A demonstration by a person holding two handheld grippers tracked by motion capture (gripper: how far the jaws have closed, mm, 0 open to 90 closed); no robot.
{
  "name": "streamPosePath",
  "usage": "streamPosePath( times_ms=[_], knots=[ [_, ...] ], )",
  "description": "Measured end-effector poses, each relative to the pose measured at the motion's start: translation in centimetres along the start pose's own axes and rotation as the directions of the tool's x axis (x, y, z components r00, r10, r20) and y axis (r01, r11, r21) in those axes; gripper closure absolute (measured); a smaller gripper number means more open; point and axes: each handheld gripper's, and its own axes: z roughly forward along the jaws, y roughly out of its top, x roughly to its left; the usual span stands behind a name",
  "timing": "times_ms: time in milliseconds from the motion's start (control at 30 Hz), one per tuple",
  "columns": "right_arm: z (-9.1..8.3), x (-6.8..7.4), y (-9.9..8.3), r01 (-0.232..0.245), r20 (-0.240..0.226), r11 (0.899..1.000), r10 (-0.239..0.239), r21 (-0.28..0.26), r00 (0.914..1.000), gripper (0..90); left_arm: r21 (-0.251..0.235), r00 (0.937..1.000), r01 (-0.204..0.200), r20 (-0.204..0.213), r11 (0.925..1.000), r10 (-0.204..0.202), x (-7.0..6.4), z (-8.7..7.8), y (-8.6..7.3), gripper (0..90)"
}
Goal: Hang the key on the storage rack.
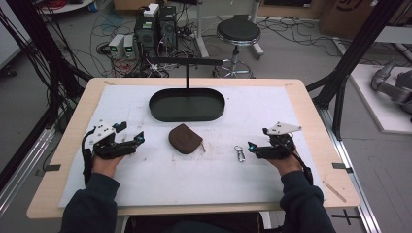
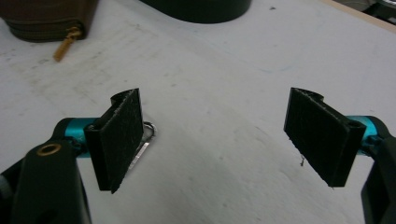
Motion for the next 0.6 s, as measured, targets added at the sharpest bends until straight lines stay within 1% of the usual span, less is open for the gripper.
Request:
streamPosePath(
  times_ms=[33, 67, 100, 133, 167, 233, 300, 333, 433, 600],
  knots=[
    [0.2, 0.2, 0.1, 0.004, -0.014, 1.0, -0.004, 0.003, 0.9999, 26.6, 0.001, 1.0, -0.001, -0.002, 1.0, 0.001, 0.0, 0.0, 0.0, 20.2],
    [0.5, 0.5, 0.2, 0.016, -0.045, 1.0, -0.016, 0.007, 0.9989, 30.3, 0.005, 1.0, -0.002, -0.004, 1.0, 0.002, 0.1, 0.0, -0.1, 20.2],
    [0.9, 0.7, 0.4, 0.024, -0.063, 1.0, -0.023, 0.014, 0.9977, 32.0, 0.007, 1.0, 0.001, -0.005, 1.0, -0.001, 0.2, 0.0, -0.1, 20.2],
    [1.4, 1.0, 0.4, 0.034, -0.09, 0.999, -0.031, 0.031, 0.9955, 34.2, 0.008, 1.0, -0.002, -0.007, 1.0, 0.002, 0.3, 0.0, -0.1, 20.2],
    [1.7, 1.2, 0.5, 0.037, -0.102, 0.998, -0.032, 0.043, 0.9943, 37.8, 0.009, 0.9999, -0.001, -0.01, 1.0, 0.001, 0.3, 0.1, -0.2, 20.2],
    [2.5, 1.5, 0.5, 0.065, -0.14, 0.995, -0.054, 0.077, 0.9886, 47.8, 0.01, 0.9999, 0.003, -0.012, 0.9999, -0.003, 0.4, 0.2, -0.3, 20.2],
    [3.0, 1.6, 0.4, 0.082, -0.145, 0.991, -0.066, 0.106, 0.9873, 53.7, 0.018, 0.9999, 0.001, -0.011, 0.9998, -0.001, 0.5, 0.3, -0.3, 20.2],
    [3.1, 1.5, 0.4, 0.077, -0.16, 0.989, -0.057, 0.123, 0.9855, 57.5, 0.018, 0.9999, 0.001, -0.011, 0.9998, -0.001, 0.5, 0.3, -0.3, 20.2],
    [3.2, 1.3, 0.3, 0.079, -0.173, 0.988, -0.056, 0.133, 0.9833, 64.6, 0.026, 1.0, -0.005, -0.009, 0.9997, 0.005, 0.5, 0.3, -0.3, 20.2],
    [3.4, 1.7, 0.3, 0.111, -0.187, 0.981, -0.08, 0.161, 0.9791, 72.8, 0.029, 0.9999, -0.01, -0.01, 0.9995, 0.01, 0.4, 0.3, -0.3, 20.3]
  ],
)
